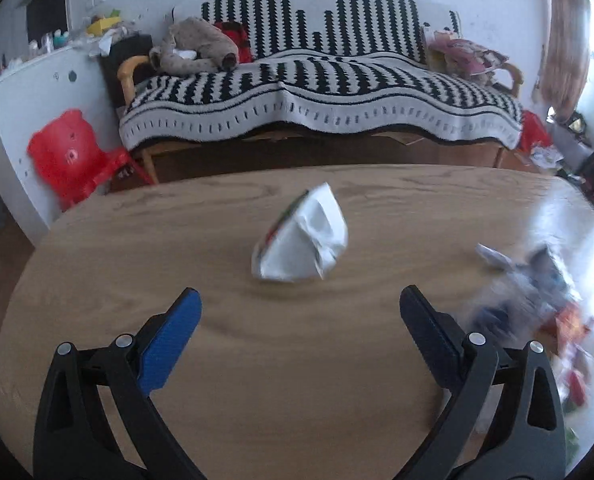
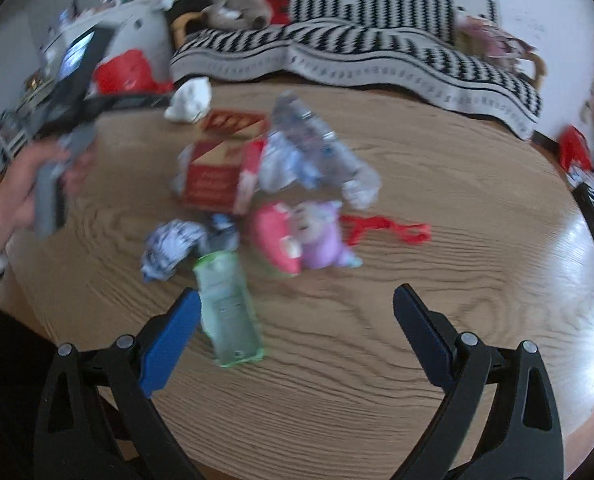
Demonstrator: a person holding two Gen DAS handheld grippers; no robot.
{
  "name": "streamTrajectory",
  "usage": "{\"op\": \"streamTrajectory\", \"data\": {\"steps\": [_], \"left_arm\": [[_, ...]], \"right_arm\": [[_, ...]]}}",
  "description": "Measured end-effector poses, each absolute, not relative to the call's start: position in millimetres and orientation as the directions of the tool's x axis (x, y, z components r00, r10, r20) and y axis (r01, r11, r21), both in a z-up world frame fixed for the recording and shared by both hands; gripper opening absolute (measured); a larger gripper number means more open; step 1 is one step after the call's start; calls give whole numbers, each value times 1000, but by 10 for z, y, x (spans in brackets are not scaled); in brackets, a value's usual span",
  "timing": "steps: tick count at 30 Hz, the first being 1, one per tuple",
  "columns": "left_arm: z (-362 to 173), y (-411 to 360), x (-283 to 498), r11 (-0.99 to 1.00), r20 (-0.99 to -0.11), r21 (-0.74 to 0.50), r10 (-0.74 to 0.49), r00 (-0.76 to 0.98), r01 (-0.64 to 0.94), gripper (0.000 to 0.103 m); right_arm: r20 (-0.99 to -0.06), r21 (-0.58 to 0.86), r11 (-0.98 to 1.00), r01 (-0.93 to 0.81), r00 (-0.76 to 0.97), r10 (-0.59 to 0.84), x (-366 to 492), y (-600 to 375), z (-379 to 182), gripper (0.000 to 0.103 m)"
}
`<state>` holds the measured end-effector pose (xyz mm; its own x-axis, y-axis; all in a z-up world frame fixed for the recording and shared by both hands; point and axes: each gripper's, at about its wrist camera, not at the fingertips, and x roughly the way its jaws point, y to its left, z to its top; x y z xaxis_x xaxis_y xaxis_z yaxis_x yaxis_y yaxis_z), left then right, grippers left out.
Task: Collect trash
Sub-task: 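Grasp the white paper cup with the left tool while the right tool grasps the green tray, then carry the cup and tray over the bin and open both tools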
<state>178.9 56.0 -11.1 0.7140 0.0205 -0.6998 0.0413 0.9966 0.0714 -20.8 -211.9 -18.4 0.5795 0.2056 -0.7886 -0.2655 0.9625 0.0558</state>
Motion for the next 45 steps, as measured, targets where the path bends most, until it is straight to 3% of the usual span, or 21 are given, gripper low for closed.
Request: {"op": "streamTrajectory", "data": {"steps": [5,11,16,17,18,19,20,21,25,29,45], "left_arm": [[-349,522,2224,990,-732,127,50,680,64,96],[-547,600,2413,993,-760,100,36,649,62,96],[-607,566,2434,991,-754,111,32,656,79,96],[-618,559,2432,991,-753,109,28,658,83,92],[-633,546,2421,990,-752,111,27,658,86,88],[-644,535,2417,990,-754,112,26,656,89,73],[-664,525,2409,990,-760,111,25,650,92,59],[-686,519,2409,990,-768,105,22,640,92,56],[-638,504,2326,991,-747,93,7,665,93,45],[-606,540,2285,997,-758,28,-30,652,78,45],[-141,295,1854,998,-720,25,-26,694,64,45]], "right_arm": [[-818,28,948,-318,538,204,-112,-1883,-399,93],[-836,12,942,-335,514,193,-24,-1762,-577,93],[-839,10,941,-340,509,193,8,-1732,-673,79],[-838,16,939,-344,508,200,8,-1724,-678,76],[-836,17,937,-348,509,204,8,-1722,-676,67],[-834,24,934,-356,507,215,-10,-1715,-661,61],[-834,26,932,-361,506,219,-7,-1701,-643,44],[-834,28,931,-364,504,222,-15,-1692,-628,38],[-833,20,931,-363,509,217,-69,-1673,-600,37],[-826,18,932,-361,519,217,-124,-1713,-550,37],[-765,73,969,-235,610,205,-258,-2437,-90,37]]}}
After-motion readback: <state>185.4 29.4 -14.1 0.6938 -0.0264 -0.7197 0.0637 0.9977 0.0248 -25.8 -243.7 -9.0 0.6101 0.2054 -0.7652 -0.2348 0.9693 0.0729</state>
